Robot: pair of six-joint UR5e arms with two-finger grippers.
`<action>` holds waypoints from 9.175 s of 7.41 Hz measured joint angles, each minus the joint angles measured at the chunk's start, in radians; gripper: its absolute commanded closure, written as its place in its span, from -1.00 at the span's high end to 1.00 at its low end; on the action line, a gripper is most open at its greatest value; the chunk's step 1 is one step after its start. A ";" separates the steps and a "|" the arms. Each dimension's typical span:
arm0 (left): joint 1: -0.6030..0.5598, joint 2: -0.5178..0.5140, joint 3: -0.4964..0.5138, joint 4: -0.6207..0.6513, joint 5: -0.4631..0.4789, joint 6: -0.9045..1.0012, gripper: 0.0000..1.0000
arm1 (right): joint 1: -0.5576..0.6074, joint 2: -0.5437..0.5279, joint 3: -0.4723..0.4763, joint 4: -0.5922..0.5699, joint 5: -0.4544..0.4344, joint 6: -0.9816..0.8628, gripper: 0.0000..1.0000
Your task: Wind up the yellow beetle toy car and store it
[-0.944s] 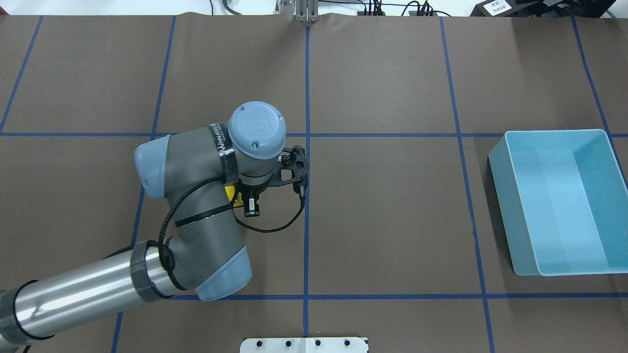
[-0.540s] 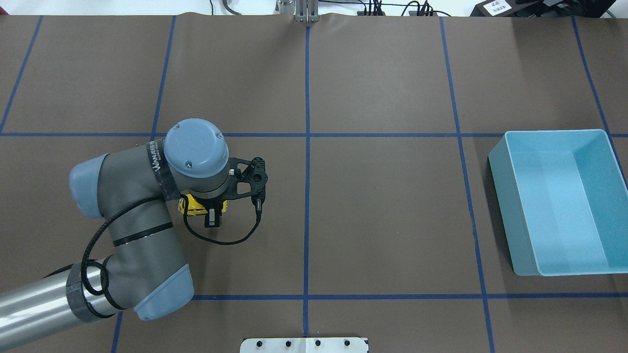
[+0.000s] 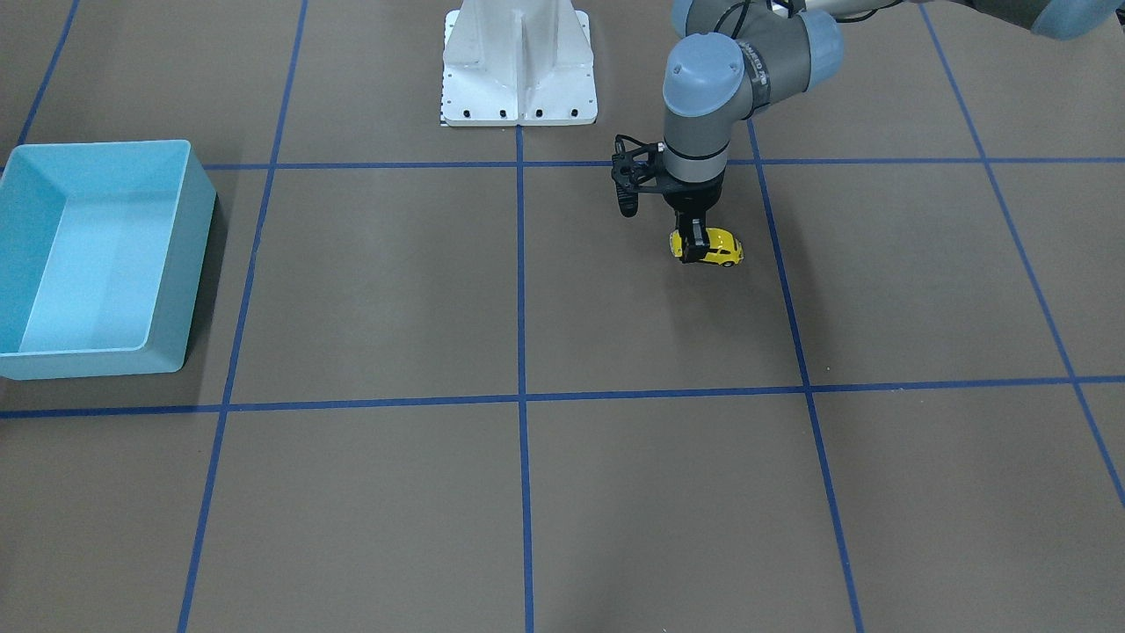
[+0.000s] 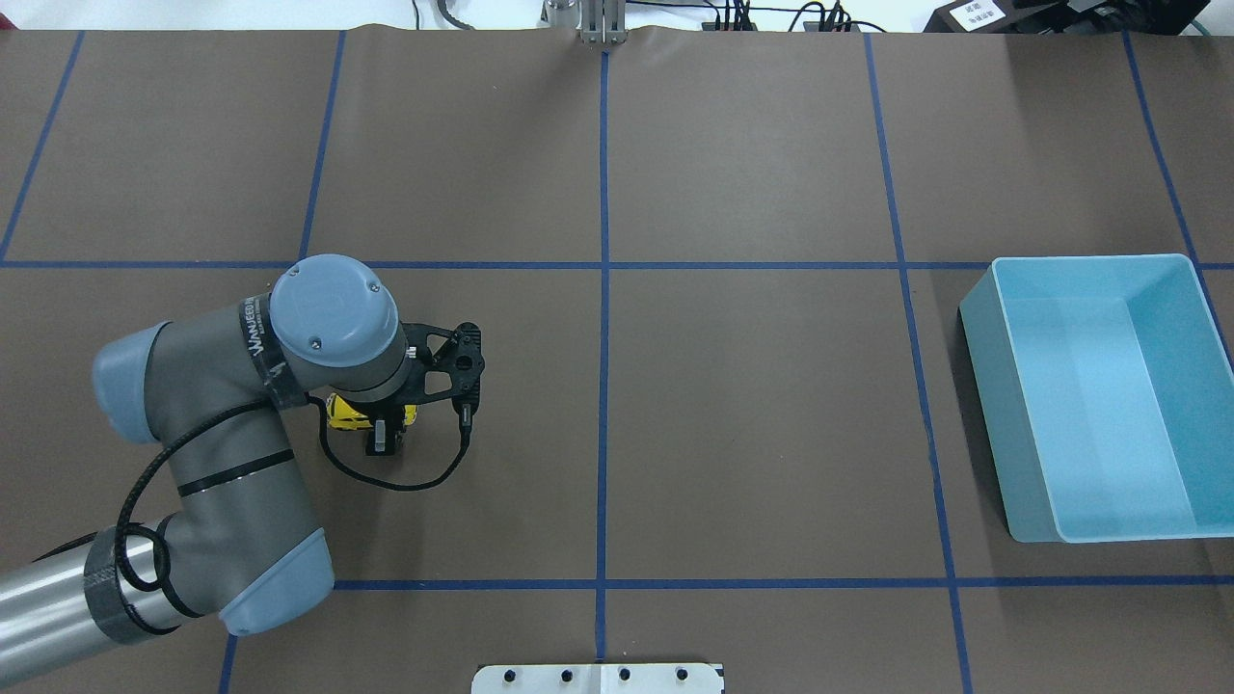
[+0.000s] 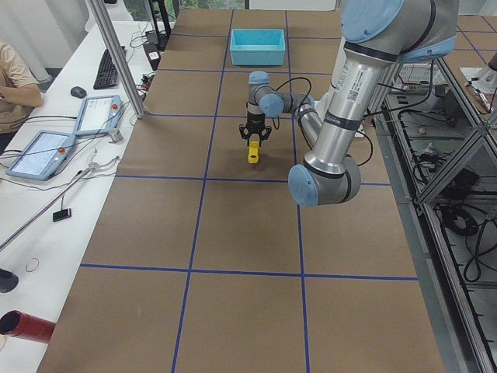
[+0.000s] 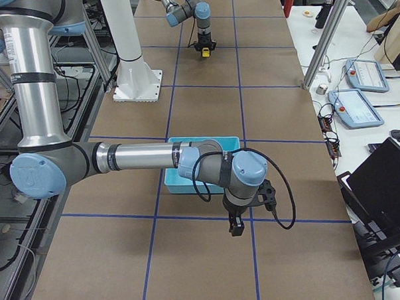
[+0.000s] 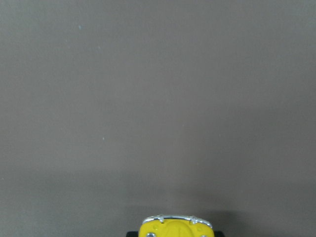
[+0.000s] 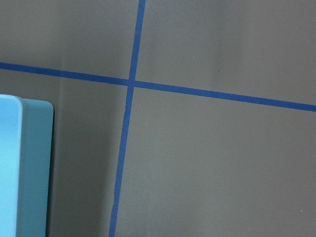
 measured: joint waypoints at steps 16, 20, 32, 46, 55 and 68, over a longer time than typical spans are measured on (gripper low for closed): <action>-0.093 0.146 0.051 -0.186 -0.087 0.079 -0.70 | 0.000 0.000 0.008 0.000 0.000 0.002 1.00; -0.110 0.197 0.050 -0.272 -0.091 0.079 -0.70 | 0.000 0.000 0.008 0.000 0.000 0.002 1.00; -0.156 0.336 0.050 -0.478 -0.157 0.086 -0.70 | 0.006 -0.001 0.010 -0.001 0.000 0.003 1.00; -0.209 0.500 0.069 -0.731 -0.208 0.086 -0.70 | 0.004 -0.003 0.012 -0.001 0.001 0.002 1.00; -0.245 0.519 0.109 -0.803 -0.221 0.130 1.00 | 0.006 -0.006 0.016 -0.002 0.001 0.002 1.00; -0.453 0.532 0.110 -0.666 -0.286 -0.153 1.00 | 0.005 -0.008 0.025 -0.002 0.002 0.002 1.00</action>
